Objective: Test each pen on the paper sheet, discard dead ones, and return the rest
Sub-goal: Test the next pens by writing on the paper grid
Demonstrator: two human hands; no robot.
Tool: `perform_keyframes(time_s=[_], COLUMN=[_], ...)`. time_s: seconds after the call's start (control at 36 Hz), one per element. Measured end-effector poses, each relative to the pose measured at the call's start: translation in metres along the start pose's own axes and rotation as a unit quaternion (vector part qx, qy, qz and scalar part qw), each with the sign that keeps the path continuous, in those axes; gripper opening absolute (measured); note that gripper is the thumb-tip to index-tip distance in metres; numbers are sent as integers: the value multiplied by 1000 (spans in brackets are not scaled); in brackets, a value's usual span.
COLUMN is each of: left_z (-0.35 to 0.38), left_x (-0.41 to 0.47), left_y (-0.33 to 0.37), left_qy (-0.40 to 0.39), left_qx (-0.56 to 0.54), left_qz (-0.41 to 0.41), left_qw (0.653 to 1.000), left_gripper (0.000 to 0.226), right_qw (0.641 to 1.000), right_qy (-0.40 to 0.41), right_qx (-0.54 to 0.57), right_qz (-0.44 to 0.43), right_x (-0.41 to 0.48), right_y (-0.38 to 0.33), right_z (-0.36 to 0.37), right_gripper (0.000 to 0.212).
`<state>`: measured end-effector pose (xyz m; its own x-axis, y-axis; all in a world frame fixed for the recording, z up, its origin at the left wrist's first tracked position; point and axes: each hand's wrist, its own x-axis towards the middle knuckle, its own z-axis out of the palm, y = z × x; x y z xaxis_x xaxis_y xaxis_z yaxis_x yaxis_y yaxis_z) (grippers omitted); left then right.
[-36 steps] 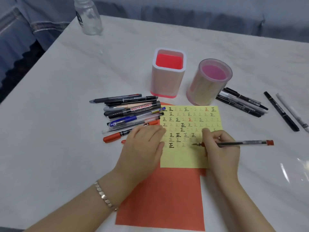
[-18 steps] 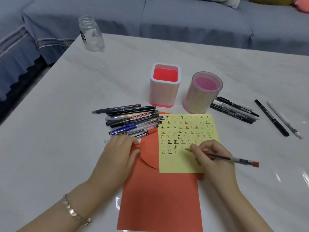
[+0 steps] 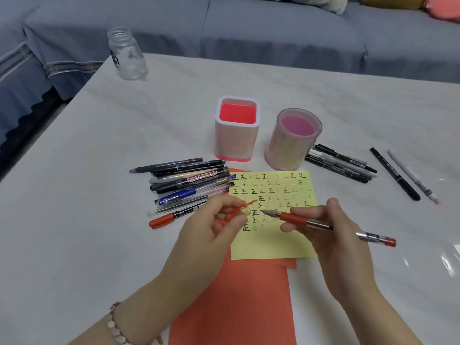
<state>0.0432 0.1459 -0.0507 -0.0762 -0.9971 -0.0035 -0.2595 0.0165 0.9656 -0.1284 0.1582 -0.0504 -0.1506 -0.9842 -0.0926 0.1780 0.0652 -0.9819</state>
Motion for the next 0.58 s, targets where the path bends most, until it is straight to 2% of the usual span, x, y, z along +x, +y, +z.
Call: perform_keyframes(time_s=[0.25, 0.39, 0.5, 0.58], left_z=[4, 8, 14, 18], left_x=[-2, -3, -3, -2], left_y=[4, 11, 17, 21], left_qy=[-41, -117, -183, -192], left_qx=[33, 69, 147, 166], left_qz=[3, 52, 58, 44], left_qw=[999, 989, 970, 966], left_gripper=[25, 29, 19, 11], right_qw=[998, 996, 998, 998], right_qy=[-14, -3, 24, 18], right_qx=[-54, -86, -62, -55], right_qz=[2, -6, 5, 8], right_x=[-2, -3, -2, 0], right_y=[-1, -9, -13, -12], right_z=[-4, -1, -4, -9], right_gripper=[64, 35, 30, 29])
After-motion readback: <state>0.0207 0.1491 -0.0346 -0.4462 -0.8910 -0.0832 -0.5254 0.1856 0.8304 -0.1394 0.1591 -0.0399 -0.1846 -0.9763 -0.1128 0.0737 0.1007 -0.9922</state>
